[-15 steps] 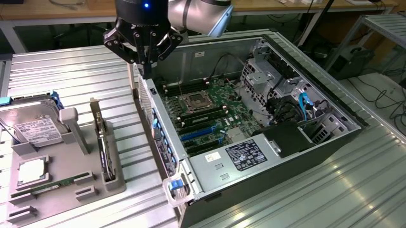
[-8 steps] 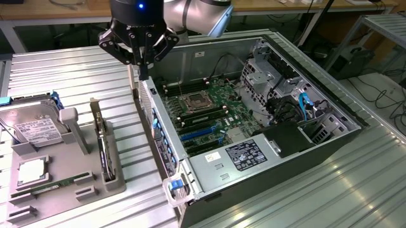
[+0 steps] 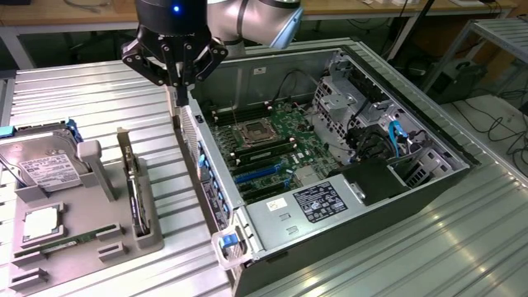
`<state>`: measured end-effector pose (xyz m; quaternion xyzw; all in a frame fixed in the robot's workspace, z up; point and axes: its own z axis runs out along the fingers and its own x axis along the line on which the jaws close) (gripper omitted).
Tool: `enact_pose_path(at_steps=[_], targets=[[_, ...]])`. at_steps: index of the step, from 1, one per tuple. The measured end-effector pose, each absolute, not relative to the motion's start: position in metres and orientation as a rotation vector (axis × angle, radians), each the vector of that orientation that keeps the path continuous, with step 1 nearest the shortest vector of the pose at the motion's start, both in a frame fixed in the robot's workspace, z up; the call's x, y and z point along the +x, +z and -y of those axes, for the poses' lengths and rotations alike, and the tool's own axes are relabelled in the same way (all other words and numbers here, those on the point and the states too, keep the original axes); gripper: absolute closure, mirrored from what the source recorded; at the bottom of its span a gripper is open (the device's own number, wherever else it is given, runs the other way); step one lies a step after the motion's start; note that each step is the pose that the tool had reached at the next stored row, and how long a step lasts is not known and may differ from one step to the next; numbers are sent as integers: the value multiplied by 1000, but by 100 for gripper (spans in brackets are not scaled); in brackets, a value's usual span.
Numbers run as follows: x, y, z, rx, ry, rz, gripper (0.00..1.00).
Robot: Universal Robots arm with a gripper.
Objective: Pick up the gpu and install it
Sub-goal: 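Reach for the gpu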
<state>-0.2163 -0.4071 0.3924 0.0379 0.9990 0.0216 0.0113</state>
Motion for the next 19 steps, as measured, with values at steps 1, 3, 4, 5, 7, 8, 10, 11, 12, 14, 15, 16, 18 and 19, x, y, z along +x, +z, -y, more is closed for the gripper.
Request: enact_pose_path(at_steps=[1, 3, 4, 5, 7, 8, 10, 11, 12, 14, 15, 16, 18, 19], targets=[[-217, 392, 407, 118, 67, -3116, 89], [-219, 392, 408, 118, 67, -3116, 89], [-220, 392, 408, 118, 67, -3116, 89], [-221, 392, 408, 118, 67, -3116, 89], [-223, 392, 409, 118, 68, -3116, 89], [-224, 392, 409, 118, 68, -3116, 89], [-227, 392, 409, 118, 68, -3116, 89], [-228, 392, 410, 118, 68, -3116, 89], [-229, 392, 410, 118, 68, -3116, 89], [-231, 392, 411, 118, 68, -3116, 89], [-233, 392, 411, 118, 67, -3116, 89], [-234, 392, 411, 118, 68, -3116, 89], [-236, 392, 412, 118, 67, -3116, 89], [-238, 392, 412, 118, 68, -3116, 89]])
